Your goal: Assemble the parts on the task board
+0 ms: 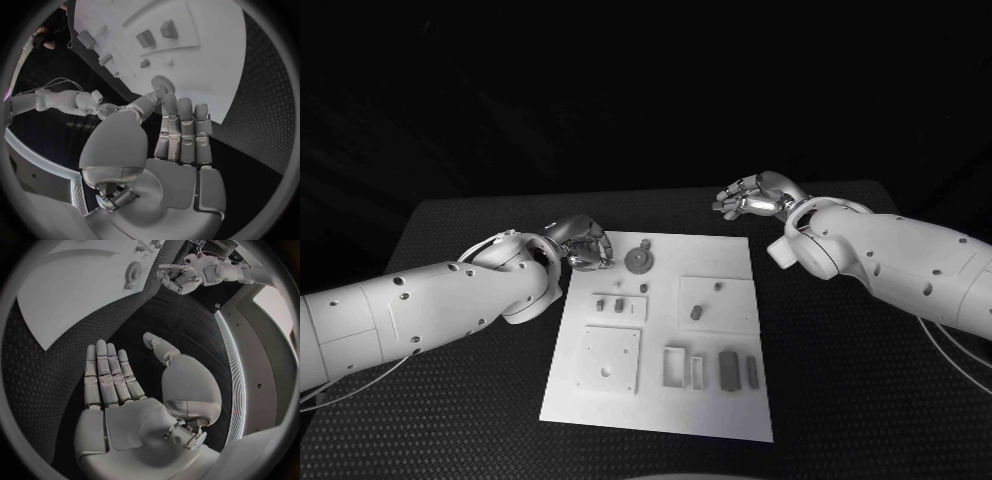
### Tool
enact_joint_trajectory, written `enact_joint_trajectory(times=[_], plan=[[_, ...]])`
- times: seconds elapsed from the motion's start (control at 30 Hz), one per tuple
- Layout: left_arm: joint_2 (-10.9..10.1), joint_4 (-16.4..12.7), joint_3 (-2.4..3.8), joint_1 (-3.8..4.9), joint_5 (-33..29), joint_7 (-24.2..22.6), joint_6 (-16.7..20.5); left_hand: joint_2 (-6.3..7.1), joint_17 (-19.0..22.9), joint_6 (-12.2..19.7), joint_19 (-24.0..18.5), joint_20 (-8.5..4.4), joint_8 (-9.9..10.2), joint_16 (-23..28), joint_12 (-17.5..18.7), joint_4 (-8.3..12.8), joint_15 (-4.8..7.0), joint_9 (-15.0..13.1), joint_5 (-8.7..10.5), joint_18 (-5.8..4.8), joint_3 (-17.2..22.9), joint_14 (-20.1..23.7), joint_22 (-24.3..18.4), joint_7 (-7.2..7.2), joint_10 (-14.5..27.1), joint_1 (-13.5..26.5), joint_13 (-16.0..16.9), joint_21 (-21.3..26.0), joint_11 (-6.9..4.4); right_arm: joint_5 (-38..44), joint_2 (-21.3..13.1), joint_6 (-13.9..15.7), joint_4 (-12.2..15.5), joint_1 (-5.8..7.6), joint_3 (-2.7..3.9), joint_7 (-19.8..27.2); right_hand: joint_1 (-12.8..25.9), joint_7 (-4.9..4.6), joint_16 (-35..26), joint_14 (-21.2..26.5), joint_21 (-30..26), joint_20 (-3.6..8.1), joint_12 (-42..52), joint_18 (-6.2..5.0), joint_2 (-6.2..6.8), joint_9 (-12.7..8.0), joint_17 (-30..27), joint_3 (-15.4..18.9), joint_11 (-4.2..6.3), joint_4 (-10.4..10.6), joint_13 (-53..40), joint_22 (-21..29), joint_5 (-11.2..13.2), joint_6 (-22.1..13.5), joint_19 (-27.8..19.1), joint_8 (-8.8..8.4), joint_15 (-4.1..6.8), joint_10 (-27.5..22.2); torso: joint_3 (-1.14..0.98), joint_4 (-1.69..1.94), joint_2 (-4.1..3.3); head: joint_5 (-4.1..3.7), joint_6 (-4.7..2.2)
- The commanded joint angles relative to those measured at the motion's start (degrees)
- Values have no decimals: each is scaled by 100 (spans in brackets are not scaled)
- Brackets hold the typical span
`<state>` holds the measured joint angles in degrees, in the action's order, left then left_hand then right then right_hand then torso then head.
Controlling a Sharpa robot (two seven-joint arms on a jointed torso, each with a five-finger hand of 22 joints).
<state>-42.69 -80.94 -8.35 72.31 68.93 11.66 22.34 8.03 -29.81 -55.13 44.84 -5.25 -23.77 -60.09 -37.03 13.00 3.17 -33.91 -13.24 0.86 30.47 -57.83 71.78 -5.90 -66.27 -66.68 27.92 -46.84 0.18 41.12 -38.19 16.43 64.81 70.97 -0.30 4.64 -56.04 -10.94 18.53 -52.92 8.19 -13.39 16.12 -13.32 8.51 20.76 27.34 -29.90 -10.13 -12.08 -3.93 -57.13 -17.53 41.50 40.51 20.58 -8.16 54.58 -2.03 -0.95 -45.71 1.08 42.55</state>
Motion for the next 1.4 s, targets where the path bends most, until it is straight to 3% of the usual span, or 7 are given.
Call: enact_joint_trajectory(times=[0.03,0.17,0.33,0.5,0.67,0.83,1.4], plan=[[105,85,4,28,-98,-860,-62,0,135,105,-133,-182,152,301,692,352,-192,63,65,-16,287,113,-26,-84,78,-19,-398,186,172,-15,7,-82,-11,-3,1,41,35,-131,-39,21,-33,-5,-19,-38,13,-10,-7,6,1,25,2,-9,-26,-12,13,21,-37,37,-3,-3,-1,-18,-18],[256,232,0,31,216,-1091,-164,142,215,251,-264,-49,340,566,1493,356,-319,112,283,20,373,222,1,-128,159,-205,-777,340,391,-15,16,-85,-12,-3,1,42,34,-132,-39,21,-34,-5,-20,-38,12,-10,-7,5,1,25,2,-9,-26,-12,13,21,-37,37,-5,8,1,-35,-27],[463,416,-16,29,689,-1276,-308,464,211,457,-272,11,546,679,2187,322,-370,214,993,46,243,217,47,-98,354,-94,-1085,415,521,-15,27,-85,-13,-3,1,42,33,-132,-39,21,-35,-5,-20,-38,11,-11,-7,5,1,26,2,-11,-27,-12,13,22,-36,37,-4,6,-2,-51,-47],[664,541,-82,23,1083,-1364,-379,486,130,430,-183,-21,570,596,2414,329,-325,238,967,69,261,108,106,-75,283,-163,-1178,396,541,-15,30,-85,-5,-3,1,44,32,-133,-39,21,-37,-5,-21,-38,11,-11,-7,4,1,25,2,-11,-27,-13,14,22,-36,38,4,6,-6,-68,-60],[836,671,-150,10,1343,-1387,-465,402,-19,385,-99,-74,589,398,2535,345,-270,261,557,62,330,37,202,4,16,-325,-1200,361,521,-15,44,-86,-6,-4,1,46,32,-134,-39,21,-39,-5,-21,-38,11,-12,-7,4,1,26,2,-13,-28,-13,14,22,-36,38,3,4,-5,-82,-62],[915,711,-200,-5,1429,-1399,-562,355,-92,303,-30,-102,567,284,2616,335,-245,256,560,67,300,-14,256,-35,-58,-296,-1211,331,508,-15,41,-88,4,-4,1,46,32,-135,-39,21,-40,-5,-22,-38,11,-12,-7,4,1,26,1,-14,-28,-13,15,22,-36,39,4,9,-4,-107,-54],[933,656,-205,-42,1633,-1222,-989,283,-358,30,184,-184,541,-238,2819,296,-174,281,634,115,187,-151,424,-125,-247,-93,-1227,178,464,-15,27,-91,21,-4,1,46,31,-137,-39,20,-44,-5,-24,-38,11,-14,-7,4,1,27,1,-17,-32,-14,16,23,-36,39,2,19,6,-135,-15]])
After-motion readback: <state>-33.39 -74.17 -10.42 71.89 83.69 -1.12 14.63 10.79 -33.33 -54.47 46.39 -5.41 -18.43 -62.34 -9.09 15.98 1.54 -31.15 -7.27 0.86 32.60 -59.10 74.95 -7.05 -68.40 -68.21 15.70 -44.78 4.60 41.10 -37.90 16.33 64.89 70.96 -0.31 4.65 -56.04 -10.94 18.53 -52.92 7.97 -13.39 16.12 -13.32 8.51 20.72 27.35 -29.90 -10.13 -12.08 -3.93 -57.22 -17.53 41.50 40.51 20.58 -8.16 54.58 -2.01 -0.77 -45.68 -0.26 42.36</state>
